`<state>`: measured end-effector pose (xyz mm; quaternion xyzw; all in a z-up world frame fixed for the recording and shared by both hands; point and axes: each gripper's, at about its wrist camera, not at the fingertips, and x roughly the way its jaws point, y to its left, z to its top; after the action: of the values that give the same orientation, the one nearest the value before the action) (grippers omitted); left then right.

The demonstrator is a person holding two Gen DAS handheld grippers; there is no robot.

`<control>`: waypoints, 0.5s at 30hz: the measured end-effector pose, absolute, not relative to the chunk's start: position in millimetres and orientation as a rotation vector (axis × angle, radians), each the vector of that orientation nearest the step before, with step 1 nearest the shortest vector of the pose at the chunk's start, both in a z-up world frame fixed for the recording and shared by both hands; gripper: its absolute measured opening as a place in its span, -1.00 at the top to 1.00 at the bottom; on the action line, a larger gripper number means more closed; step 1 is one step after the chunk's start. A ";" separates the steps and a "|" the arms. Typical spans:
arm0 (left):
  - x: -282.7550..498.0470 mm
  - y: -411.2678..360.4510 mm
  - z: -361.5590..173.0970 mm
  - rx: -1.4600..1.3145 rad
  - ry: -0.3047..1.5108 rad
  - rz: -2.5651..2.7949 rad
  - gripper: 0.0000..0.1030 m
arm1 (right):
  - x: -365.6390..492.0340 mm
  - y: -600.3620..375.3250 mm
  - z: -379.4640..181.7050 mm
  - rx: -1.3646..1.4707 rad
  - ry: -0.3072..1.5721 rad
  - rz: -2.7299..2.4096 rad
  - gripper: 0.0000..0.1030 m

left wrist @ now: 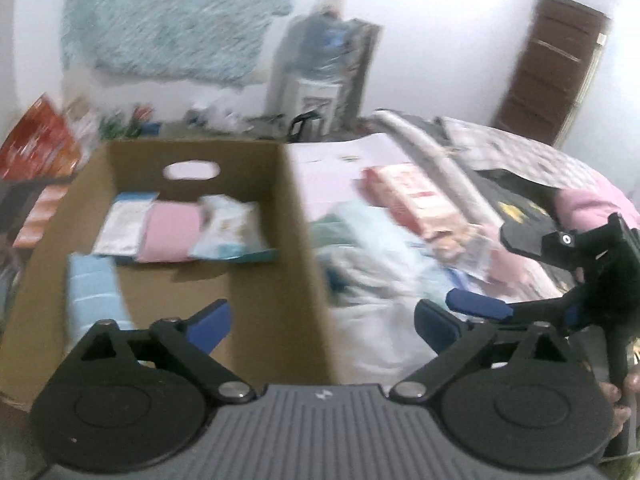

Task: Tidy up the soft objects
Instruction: 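Move both tools back to the bed and grasp blue-and-white wipes pack with right tool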

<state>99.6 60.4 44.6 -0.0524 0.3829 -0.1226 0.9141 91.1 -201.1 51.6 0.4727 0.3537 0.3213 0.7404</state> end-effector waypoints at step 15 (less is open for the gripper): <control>70.9 -123.2 -6.0 0.112 0.699 -0.561 -0.95 | 29.5 -354.2 9.0 0.908 0.738 0.328 -0.80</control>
<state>70.9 -123.2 -6.0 0.0540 0.3378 -0.2709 0.8998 29.5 -354.2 9.0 0.4264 0.3468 0.1541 0.8211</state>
